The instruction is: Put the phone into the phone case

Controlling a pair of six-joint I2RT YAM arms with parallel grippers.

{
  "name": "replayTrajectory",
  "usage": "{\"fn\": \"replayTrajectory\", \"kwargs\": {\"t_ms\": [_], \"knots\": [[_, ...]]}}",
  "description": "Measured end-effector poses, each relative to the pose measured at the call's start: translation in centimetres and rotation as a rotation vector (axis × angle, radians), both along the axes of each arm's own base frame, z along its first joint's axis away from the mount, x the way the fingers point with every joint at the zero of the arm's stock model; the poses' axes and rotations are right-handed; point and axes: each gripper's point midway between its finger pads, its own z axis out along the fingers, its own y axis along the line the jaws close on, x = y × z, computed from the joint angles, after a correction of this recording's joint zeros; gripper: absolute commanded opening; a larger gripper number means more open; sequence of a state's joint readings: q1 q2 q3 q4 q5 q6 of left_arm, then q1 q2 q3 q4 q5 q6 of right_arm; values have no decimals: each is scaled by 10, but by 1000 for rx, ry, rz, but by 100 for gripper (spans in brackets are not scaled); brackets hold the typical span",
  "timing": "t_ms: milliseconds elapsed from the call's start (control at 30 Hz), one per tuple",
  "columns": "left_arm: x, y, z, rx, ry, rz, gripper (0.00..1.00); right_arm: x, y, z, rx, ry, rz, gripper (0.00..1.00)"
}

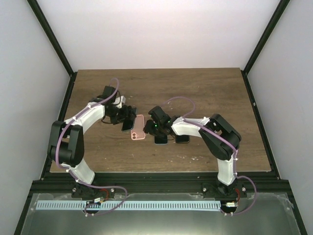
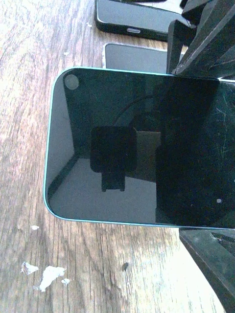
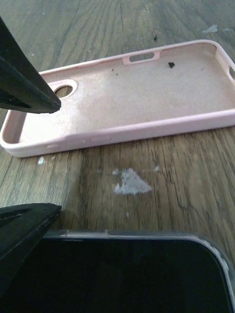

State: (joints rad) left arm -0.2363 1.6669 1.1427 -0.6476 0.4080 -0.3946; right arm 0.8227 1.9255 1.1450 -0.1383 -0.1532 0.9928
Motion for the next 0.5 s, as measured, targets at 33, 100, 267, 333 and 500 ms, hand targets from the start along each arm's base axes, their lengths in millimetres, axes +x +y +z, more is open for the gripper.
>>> {"fn": "replayTrajectory", "kwargs": {"t_ms": [33,100,267,333,500], "knots": [[0,0,-1,-4,2,5,56,1,-3,0,-9,-5,-12,53],[-2,-1,-5,-11,10,18,56,1,-10,1,-28,-15,-32,53],[-7,-8,-13,-23,30,39,55,-2,-28,5,-44,-43,-38,52],[-7,-12,-14,-34,31,46,55,-6,-28,14,-9,-79,-2,51],[-4,-19,-12,-68,23,67,54,-11,-10,47,134,-158,96,46]]}}
